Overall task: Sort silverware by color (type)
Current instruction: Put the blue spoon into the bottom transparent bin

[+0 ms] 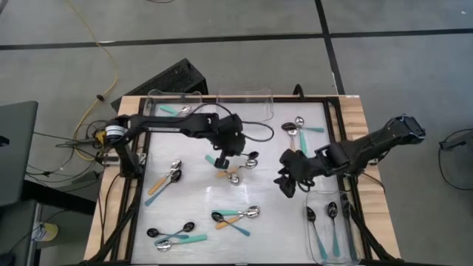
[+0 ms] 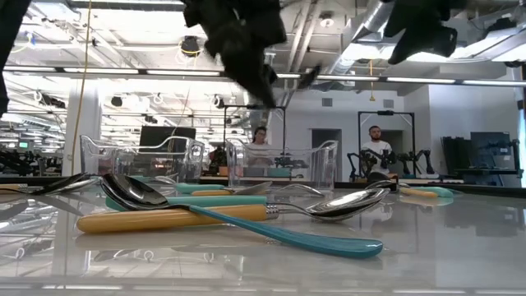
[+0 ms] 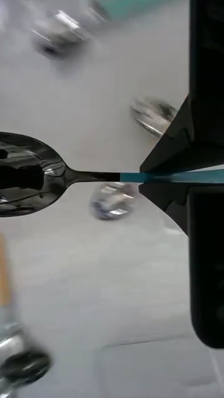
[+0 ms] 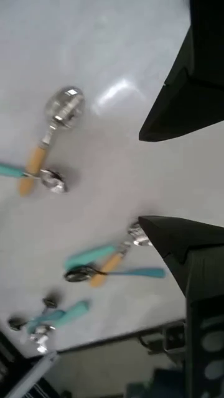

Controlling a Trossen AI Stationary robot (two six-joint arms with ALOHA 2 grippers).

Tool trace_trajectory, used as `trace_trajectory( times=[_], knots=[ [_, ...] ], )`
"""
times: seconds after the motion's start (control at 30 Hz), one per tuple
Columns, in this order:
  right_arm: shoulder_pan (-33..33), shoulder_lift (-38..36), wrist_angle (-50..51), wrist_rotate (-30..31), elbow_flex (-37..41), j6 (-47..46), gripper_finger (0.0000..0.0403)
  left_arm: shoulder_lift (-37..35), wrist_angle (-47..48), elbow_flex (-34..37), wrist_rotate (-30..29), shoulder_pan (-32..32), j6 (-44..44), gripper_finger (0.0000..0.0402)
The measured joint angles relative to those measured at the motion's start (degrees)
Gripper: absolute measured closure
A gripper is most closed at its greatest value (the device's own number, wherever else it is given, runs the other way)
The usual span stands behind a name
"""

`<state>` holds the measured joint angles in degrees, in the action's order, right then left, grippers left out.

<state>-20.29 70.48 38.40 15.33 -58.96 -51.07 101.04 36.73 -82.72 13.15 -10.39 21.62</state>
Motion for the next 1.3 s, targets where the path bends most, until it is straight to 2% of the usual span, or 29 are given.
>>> trace_trajectory(
  times=[0.13,0.2,0.27,0.33,0.4,0.47,0.57,0.7,0.93,1.3],
  knots=[
    [-0.69,0.0,-3.1,6.45,0.0,-0.06,0.0173,-4.84,-9.34,1.26,1.43,0.04,-10.24,0.0401],
    [-0.25,0.0,-5.52,8.84,0.0,-0.06,0.0173,-8.3,-16.7,3.84,-0.43,0.04,-16.47,0.0401],
    [0.31,0.0,-9.2,11.52,0.0,-0.06,0.0173,-11.83,-24.05,7.38,-6.45,0.3,-21.58,0.0401],
    [1.04,0.0,-14.36,14.64,0.0,0.19,0.0173,-15.16,-28.29,10.84,-16.25,1.67,-24.64,0.0401],
    [1.65,0.0,-21.04,18.7,0.0,0.87,0.0173,-17.16,-28.8,13.22,-27.33,3.96,-26.75,0.0401],
    [2.49,0.0,-28.66,22.33,0.0,3.94,0.0173,-17.41,-29.21,14.59,-34.88,6.58,-28.04,0.0401],
    [4.77,0.0,-37.57,26.09,0.0,10.26,0.0173,-16.63,-28.42,14.87,-39.93,9.89,-28.18,0.0401],
    [8.99,-0.02,-40.95,27.62,0.0,12.92,0.0173,-15.54,-27.57,14.86,-46.98,12.48,-27.74,0.0401],
    [12.2,1.51,-42.13,22.71,0.0,13.65,0.0173,-15.49,-24.64,14.8,-48.42,12.37,-31.73,0.0401],
    [14.49,8.7,-48.66,21.97,-0.79,17.14,0.0173,-15.49,-22.27,14.78,-48.46,12.21,-32.97,0.0401]
  ],
)
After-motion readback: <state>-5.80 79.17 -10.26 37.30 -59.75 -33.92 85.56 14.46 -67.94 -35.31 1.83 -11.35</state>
